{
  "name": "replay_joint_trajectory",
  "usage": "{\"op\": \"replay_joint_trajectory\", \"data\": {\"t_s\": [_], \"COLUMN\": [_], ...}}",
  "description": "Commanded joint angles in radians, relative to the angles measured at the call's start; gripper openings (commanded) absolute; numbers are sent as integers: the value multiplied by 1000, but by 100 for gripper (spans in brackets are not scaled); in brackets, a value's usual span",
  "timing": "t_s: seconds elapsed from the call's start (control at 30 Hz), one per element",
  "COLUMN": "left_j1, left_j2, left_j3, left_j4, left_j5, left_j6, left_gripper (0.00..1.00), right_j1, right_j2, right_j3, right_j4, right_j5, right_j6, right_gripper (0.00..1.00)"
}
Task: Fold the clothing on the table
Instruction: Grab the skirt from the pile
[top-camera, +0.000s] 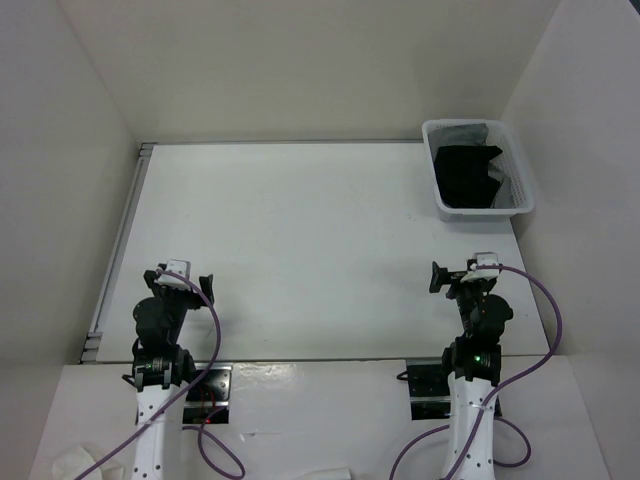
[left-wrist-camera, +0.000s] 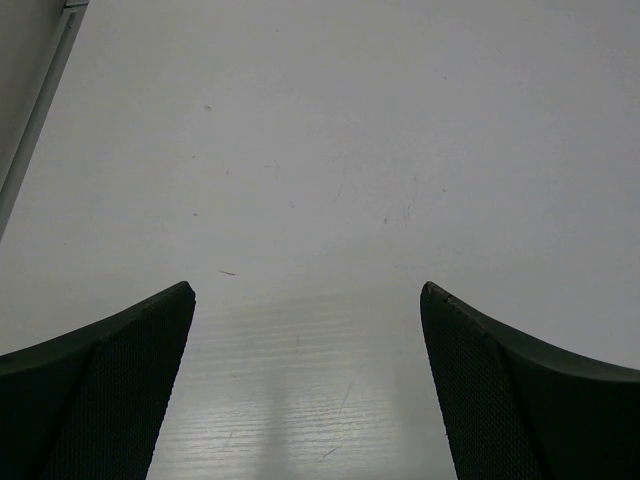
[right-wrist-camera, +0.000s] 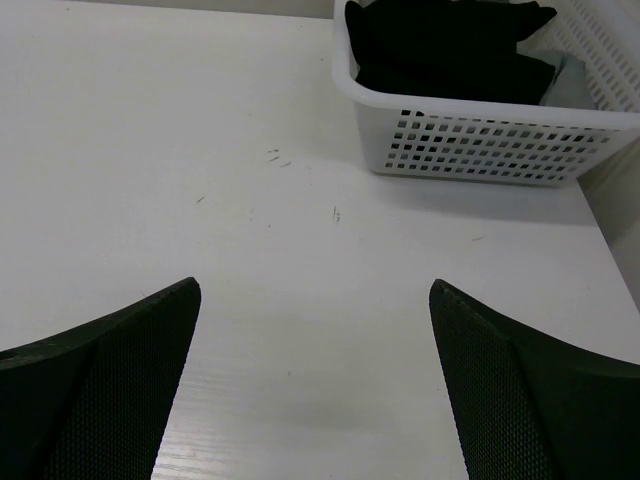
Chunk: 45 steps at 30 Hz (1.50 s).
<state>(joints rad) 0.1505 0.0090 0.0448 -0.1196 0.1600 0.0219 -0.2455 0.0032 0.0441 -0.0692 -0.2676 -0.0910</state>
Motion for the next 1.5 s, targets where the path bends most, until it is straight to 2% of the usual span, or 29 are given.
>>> {"op": "replay_joint_trajectory", "data": {"t_s": [0.0, 1.47], "left_j1": [-5, -5], "left_j2": [-129, -129], "left_j3": [-45, -45], "left_j4": [34, 34], "left_j5": [-10, -10], "left_j6": [1, 1], "left_gripper": [99, 99], "right_j1": [-1, 37], "right_j2": [-81, -81], "right_j3": [-46, -35], "right_j4": [9, 19], "right_j5": [7, 11], "right_j6": [-7, -16], "right_gripper": [99, 99]}}
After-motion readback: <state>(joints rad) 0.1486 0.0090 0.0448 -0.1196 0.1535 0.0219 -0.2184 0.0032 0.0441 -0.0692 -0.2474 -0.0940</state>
